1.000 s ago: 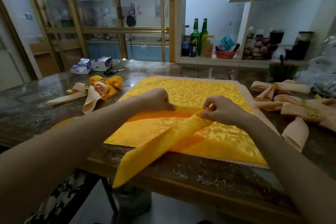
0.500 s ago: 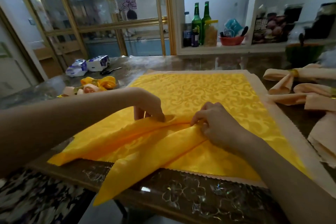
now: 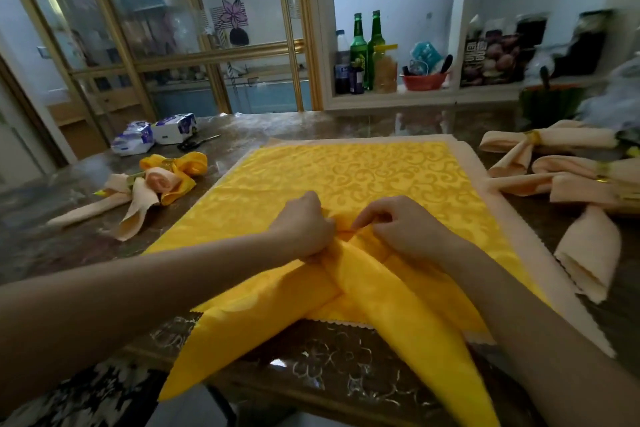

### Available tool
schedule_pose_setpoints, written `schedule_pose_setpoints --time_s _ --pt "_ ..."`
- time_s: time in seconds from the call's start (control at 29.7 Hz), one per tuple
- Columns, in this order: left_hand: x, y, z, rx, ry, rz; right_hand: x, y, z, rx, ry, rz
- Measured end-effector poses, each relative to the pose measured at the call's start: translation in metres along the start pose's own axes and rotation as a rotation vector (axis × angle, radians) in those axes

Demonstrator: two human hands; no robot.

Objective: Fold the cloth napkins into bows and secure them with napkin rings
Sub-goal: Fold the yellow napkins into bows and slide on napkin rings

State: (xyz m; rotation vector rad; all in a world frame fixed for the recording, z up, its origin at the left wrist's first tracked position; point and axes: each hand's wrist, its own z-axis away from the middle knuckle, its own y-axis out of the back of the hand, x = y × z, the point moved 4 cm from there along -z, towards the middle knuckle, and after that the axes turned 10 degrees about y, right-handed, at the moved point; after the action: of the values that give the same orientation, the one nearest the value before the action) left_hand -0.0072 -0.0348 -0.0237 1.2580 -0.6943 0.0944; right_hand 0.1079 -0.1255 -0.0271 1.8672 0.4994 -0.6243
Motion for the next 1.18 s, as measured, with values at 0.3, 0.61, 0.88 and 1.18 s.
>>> schedule_pose_setpoints --time_s 0.3,0.61,0.88,1.18 --pt "-0.011 -0.009 0.039 -0.134 -0.157 -0.163 -0.01 -0.005 0.016 -0.092 -0.027 0.046" --pt "-0.023 -0.009 0.045 -0.149 0.163 0.005 -0.011 -0.011 0.025 -0.021 0.041 0.186" --pt "0.0 0.001 0.057 -0.169 0.351 0.045 -0.012 -0.007 0.026 0.026 0.162 0.093" --pt "0.01 -0.002 0.059 -0.029 0.358 0.202 -0.005 -0.008 0.021 0.071 0.156 0.133"
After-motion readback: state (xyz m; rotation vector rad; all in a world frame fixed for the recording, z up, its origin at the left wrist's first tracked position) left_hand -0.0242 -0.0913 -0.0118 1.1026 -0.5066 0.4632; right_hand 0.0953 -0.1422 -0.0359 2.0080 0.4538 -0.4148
